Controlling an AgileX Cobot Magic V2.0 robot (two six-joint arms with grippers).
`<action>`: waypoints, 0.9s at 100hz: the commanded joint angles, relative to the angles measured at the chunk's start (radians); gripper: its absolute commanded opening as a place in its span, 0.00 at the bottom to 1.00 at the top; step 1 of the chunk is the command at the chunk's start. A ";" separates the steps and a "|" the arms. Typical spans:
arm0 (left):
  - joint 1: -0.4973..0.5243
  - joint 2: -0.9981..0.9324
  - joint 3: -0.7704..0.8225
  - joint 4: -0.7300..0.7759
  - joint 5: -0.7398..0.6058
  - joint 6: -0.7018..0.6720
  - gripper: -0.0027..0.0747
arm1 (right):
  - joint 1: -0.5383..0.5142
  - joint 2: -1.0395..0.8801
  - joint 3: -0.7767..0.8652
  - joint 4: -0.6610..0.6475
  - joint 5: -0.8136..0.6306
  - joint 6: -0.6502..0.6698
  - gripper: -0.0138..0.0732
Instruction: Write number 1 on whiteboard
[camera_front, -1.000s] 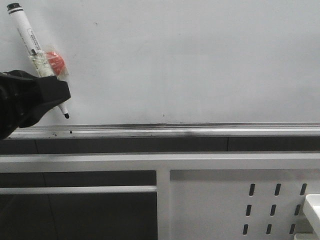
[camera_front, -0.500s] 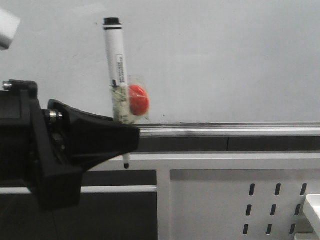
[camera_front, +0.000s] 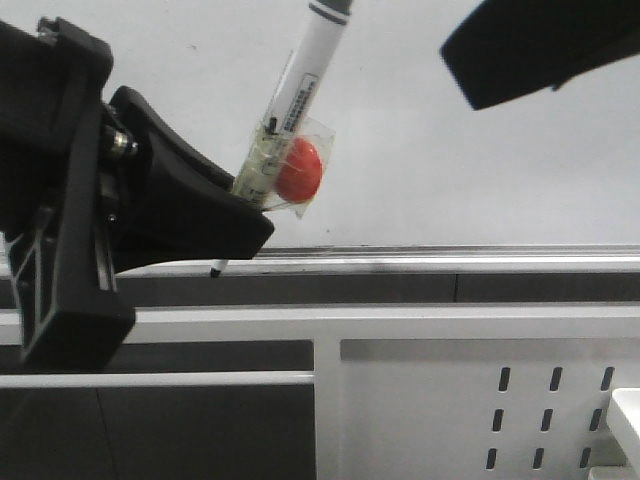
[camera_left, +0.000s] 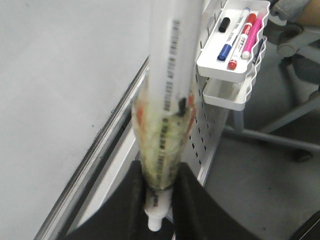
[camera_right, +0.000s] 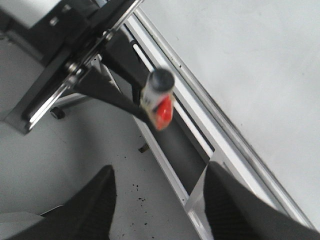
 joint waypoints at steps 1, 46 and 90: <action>-0.048 -0.025 -0.051 0.034 0.010 -0.015 0.01 | 0.012 0.049 -0.076 0.021 -0.063 -0.010 0.57; -0.080 -0.023 -0.109 0.105 0.091 -0.013 0.01 | 0.082 0.235 -0.219 0.021 -0.079 -0.022 0.56; -0.080 -0.023 -0.109 0.105 0.113 -0.013 0.01 | 0.082 0.238 -0.221 -0.004 -0.036 -0.022 0.07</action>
